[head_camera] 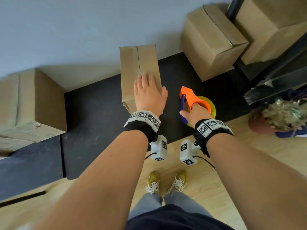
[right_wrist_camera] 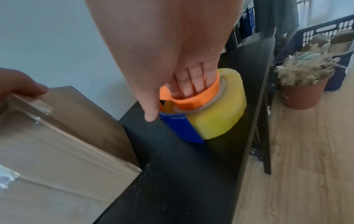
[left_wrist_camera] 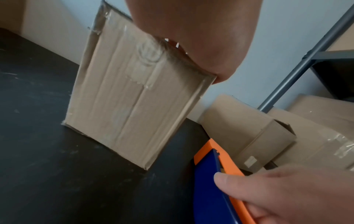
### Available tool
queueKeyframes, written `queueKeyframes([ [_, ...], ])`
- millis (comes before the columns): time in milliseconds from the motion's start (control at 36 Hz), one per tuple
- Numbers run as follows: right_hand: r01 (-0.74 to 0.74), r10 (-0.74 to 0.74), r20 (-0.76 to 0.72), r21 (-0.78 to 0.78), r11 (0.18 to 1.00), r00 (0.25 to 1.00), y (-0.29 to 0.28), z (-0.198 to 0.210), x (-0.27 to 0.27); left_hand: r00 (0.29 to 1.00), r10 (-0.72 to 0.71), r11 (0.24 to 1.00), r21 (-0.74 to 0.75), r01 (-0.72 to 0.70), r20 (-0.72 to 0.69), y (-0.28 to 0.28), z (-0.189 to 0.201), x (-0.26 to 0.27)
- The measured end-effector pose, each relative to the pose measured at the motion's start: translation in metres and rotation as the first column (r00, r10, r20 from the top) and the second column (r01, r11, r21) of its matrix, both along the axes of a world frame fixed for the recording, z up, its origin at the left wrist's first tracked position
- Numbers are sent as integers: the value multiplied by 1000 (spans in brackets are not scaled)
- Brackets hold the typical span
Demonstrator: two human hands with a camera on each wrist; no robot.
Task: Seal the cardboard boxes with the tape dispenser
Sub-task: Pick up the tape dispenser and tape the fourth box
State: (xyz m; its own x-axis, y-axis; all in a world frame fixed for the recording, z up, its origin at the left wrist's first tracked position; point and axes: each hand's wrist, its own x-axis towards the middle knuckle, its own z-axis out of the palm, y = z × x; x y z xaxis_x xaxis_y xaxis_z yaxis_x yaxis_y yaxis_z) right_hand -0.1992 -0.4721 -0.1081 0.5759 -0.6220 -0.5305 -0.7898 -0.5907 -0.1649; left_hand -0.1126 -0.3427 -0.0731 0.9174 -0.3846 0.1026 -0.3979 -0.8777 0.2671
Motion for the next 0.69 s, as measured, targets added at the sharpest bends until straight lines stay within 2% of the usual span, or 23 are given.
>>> queueKeyframes([
  [222, -30, 32, -52, 44, 999, 998, 4, -15, 1, 998, 40, 999, -27, -39, 48, 1, -4, -3],
  [389, -51, 56, -96, 58, 997, 994, -2, 4, 9, 998, 44, 998, -41, -42, 37, 1, 1, -2],
  [500, 80, -87, 77, 86, 993, 993, -2, 17, 9, 998, 53, 996, -68, -52, 19, 5, 7, -2],
  [556, 154, -180, 165, 159, 975, 970, -3, 25, 9, 997, 75, 995, -71, -74, 7, 11, 11, -2],
  [611, 230, -294, 224, 272, 934, 929, -5, 35, 11, 995, 97, 994, -59, -97, -3, 19, 15, -1],
  [694, 333, -465, 235, 439, 834, 854, -6, 49, 14, 995, 103, 995, -3, -103, -8, 37, 17, 0],
])
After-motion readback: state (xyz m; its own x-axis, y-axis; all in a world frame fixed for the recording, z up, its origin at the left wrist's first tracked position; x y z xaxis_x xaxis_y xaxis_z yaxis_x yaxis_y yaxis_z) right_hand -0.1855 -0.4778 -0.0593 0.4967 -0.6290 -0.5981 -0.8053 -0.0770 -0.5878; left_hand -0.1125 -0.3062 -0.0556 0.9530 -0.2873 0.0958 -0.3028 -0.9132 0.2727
